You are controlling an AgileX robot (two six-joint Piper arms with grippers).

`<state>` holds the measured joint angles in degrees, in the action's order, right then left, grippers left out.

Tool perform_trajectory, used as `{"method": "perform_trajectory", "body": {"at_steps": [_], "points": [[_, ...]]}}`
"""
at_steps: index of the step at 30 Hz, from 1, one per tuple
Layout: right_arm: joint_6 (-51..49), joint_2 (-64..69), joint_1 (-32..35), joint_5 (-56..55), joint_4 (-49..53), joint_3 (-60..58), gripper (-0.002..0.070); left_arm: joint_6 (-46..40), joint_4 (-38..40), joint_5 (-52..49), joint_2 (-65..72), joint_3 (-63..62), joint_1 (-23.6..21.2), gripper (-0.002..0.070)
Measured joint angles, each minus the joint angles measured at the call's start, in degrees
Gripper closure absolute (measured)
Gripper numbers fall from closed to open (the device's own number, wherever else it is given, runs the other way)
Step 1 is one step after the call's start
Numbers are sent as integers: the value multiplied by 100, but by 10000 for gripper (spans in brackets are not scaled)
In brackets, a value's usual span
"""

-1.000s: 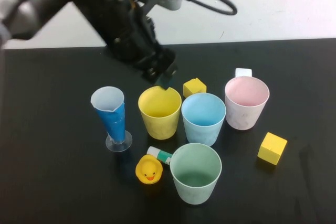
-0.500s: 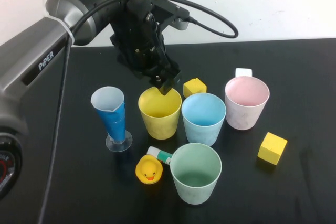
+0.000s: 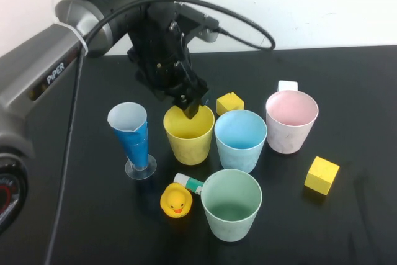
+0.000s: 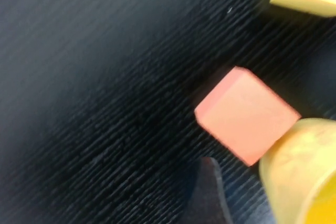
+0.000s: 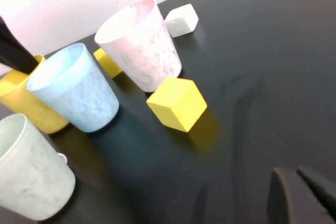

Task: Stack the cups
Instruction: Pick up the yellow cup, then place the yellow cup on the green cup

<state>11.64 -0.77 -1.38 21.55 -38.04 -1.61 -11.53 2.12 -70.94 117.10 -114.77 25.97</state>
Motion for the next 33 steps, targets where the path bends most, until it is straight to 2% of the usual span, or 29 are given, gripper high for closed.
{"method": "perform_trajectory", "body": {"at_steps": [3,6,8,11,12,15,27,33], "points": [[10,0,0,0,0,0,679,0,5,0,104,61,-13,182],[10,0,0,0,-2,0,679,-11,115,0,240,74,-38,228],[10,0,0,0,-2,0,679,-70,180,0,292,84,-38,309],[10,0,0,0,-2,0,679,-175,244,0,314,87,-38,526],[10,0,0,0,-13,0,679,-204,272,0,314,87,-38,578],[10,0,0,12,-13,0,679,-244,319,0,278,87,-38,645],[10,0,0,46,-15,0,679,6,349,-21,-1224,-248,7,665],[10,0,0,60,-25,0,679,17,386,-35,-2204,848,420,665]]}}
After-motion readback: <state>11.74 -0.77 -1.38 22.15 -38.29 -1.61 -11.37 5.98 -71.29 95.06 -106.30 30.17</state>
